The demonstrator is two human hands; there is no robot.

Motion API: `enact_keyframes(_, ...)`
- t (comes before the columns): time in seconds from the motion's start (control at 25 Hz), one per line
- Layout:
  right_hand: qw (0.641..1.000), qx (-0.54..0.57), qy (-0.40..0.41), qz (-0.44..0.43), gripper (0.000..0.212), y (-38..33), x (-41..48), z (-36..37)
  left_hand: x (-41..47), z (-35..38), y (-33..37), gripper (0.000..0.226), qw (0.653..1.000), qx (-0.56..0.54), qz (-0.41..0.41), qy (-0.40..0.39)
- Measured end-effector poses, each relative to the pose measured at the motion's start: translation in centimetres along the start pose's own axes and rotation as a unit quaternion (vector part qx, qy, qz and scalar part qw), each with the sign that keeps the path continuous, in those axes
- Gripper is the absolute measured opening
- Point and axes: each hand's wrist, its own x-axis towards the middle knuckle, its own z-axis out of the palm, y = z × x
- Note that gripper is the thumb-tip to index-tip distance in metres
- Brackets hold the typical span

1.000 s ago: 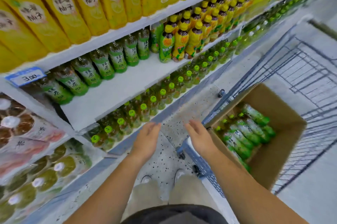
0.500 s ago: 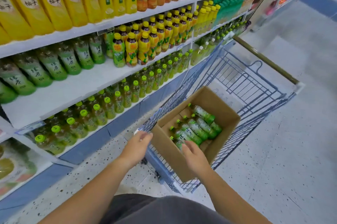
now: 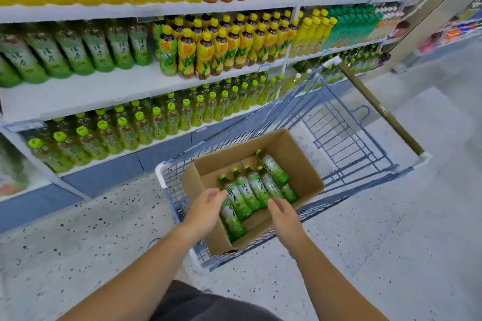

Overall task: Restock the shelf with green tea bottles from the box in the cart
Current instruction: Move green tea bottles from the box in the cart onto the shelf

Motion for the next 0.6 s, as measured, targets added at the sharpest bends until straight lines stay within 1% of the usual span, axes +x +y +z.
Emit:
enact_keyframes(0.08, 1.000, -0.025, -0.015, 0.005, 0.050, 0.1, 1.9, -0.6, 1.0, 1.4, 0.0, 0.047, 0.999, -0.020, -0.027, 0.002)
enact_keyframes(0.16, 0.998, -0.048, -0.023, 0.016, 0.052, 0.5, 4.0, -0.5, 2.6, 3.0, -0.2, 0.034, 0.998, -0.031, -0.054, -0.010)
enact_keyframes(0.28, 0.995, -0.085, -0.030, 0.034, 0.053, 1.7, 7.3, 0.7, 6.0, 5.8, -1.1, 0.019, 0.994, -0.016, -0.102, -0.021)
enact_keyframes(0.32, 0.994, -0.098, -0.033, 0.036, 0.052, 2.1, 8.4, 1.0, 7.0, 6.7, -1.5, 0.020, 0.993, -0.001, -0.115, -0.021)
enact_keyframes(0.36, 0.992, -0.110, -0.038, 0.038, 0.051, 2.5, 9.5, 1.2, 8.1, 7.6, -2.1, 0.025, 0.991, 0.009, -0.130, -0.022)
enact_keyframes(0.44, 0.989, -0.128, -0.060, 0.042, 0.051, 3.4, 12.0, 1.5, 10.4, 9.3, -3.3, 0.046, 0.986, 0.016, -0.162, -0.025)
enact_keyframes(0.48, 0.987, -0.136, -0.069, 0.047, 0.052, 3.9, 13.3, 1.6, 11.6, 10.2, -3.9, 0.051, 0.984, 0.011, -0.179, -0.017)
enact_keyframes(0.6, 0.978, -0.175, -0.101, 0.049, 0.055, 5.8, 17.8, 2.0, 14.9, 12.3, -5.4, 0.053, 0.975, -0.003, -0.220, 0.034)
